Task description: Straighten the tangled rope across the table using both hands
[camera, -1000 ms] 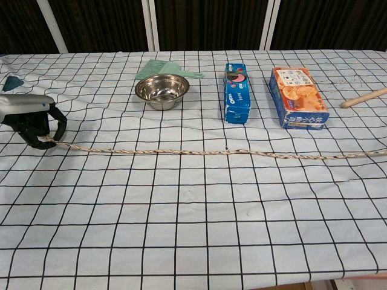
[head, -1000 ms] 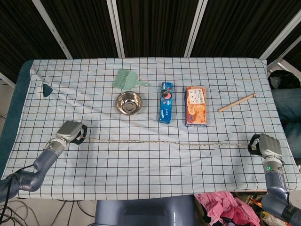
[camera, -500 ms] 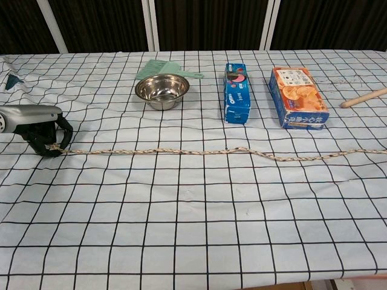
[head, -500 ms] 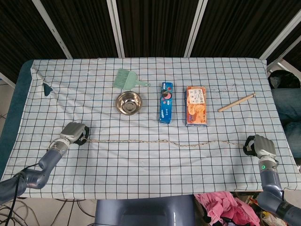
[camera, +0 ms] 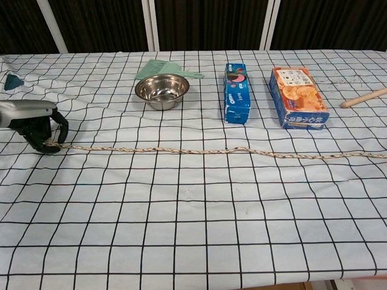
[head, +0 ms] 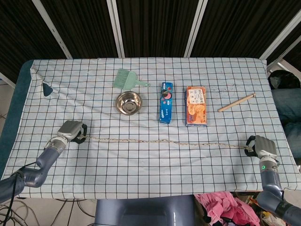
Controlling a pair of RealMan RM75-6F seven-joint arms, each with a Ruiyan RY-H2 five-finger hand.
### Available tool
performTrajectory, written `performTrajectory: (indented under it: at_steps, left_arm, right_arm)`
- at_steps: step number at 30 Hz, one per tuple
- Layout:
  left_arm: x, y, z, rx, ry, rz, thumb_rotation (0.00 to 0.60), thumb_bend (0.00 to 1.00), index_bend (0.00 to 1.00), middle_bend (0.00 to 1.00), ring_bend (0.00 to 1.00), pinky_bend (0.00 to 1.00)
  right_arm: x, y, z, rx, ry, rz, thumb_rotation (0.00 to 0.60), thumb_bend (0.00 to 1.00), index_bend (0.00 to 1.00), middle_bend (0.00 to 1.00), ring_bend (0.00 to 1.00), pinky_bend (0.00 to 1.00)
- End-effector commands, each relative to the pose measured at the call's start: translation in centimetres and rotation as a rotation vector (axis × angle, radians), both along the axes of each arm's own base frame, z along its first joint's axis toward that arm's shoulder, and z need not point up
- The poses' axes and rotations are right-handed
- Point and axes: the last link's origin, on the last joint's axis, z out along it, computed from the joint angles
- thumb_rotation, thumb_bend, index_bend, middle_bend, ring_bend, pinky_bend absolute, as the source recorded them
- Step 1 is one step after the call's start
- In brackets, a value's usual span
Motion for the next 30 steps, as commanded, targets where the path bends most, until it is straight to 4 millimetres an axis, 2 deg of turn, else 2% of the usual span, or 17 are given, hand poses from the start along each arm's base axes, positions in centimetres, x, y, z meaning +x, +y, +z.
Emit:
performTrajectory:
  at_steps: [1, 5, 8, 12, 14, 16, 18, 20, 22, 25, 30]
  left_arm:
    - [0.6, 0.2, 0.8, 0.010, -0.016, -0.012, 0.600, 0.13, 0.31, 1.00, 1.00, 0.97]
    - [1.6, 0.5, 2.3, 0.039, -0.047, -0.032, 0.600, 0.13, 0.29, 1.00, 1.00, 0.97]
    - [2.7, 0.5, 4.1, 0.067, -0.077, -0.057, 0.600, 0.13, 0.29, 1.00, 1.00, 0.97]
    - [4.1, 0.1, 8.0, 0.120, -0.092, -0.104, 0.600, 0.13, 0.32, 0.97, 0.99, 0.93]
    - [4.6, -0.3, 10.1, 0.159, -0.067, -0.143, 0.600, 0.13, 0.32, 0.90, 0.91, 0.86]
    - [4.9, -0.9, 12.2, 0.224, -0.019, -0.202, 0.600, 0.13, 0.30, 0.77, 0.75, 0.72]
    - [5.1, -2.0, 13.8, 0.290, 0.027, -0.249, 0.600, 0.13, 0.29, 0.65, 0.61, 0.59]
    - [5.2, -3.4, 15.0, 0.355, 0.072, -0.289, 0.600, 0.13, 0.28, 0.53, 0.48, 0.47]
    - [5.1, -5.0, 15.8, 0.415, 0.100, -0.307, 0.600, 0.12, 0.26, 0.39, 0.33, 0.36]
    - [4.2, -7.8, 16.6, 0.488, 0.140, -0.299, 0.600, 0.11, 0.23, 0.24, 0.17, 0.26]
    - [1.5, -13.1, 17.6, 0.568, 0.160, -0.228, 0.600, 0.11, 0.21, 0.19, 0.12, 0.14]
  right_arm:
    - [0.4, 0.1, 0.4, 0.017, 0.007, 0.006, 0.600, 0.16, 0.25, 0.99, 1.00, 1.00]
    - [1.2, 0.0, 1.1, 0.011, -0.011, 0.017, 0.600, 0.16, 0.21, 0.99, 1.00, 1.00]
    - [2.3, -0.1, 2.2, -0.011, -0.026, 0.036, 0.600, 0.15, 0.16, 0.97, 1.00, 0.99]
    - [4.6, -0.1, 5.4, -0.060, -0.024, 0.078, 0.600, 0.16, 0.11, 0.88, 0.98, 0.91]
    - [6.0, 0.1, 7.2, -0.091, 0.001, 0.107, 0.600, 0.16, 0.09, 0.77, 0.90, 0.82]
    - [7.5, 0.4, 8.8, -0.139, 0.033, 0.141, 0.600, 0.16, 0.08, 0.61, 0.77, 0.66]
    - [9.2, 0.7, 10.0, -0.203, 0.056, 0.195, 0.600, 0.15, 0.07, 0.44, 0.59, 0.43]
    - [10.9, 1.2, 10.5, -0.258, 0.052, 0.260, 0.600, 0.15, 0.07, 0.35, 0.49, 0.31]
    - [12.1, 1.9, 10.6, -0.295, 0.044, 0.328, 0.600, 0.15, 0.07, 0.29, 0.44, 0.26]
    - [13.0, 3.4, 10.1, -0.320, 0.058, 0.423, 0.600, 0.15, 0.07, 0.26, 0.41, 0.25]
    - [12.6, 7.0, 8.3, -0.316, 0.122, 0.510, 0.600, 0.13, 0.07, 0.23, 0.39, 0.24]
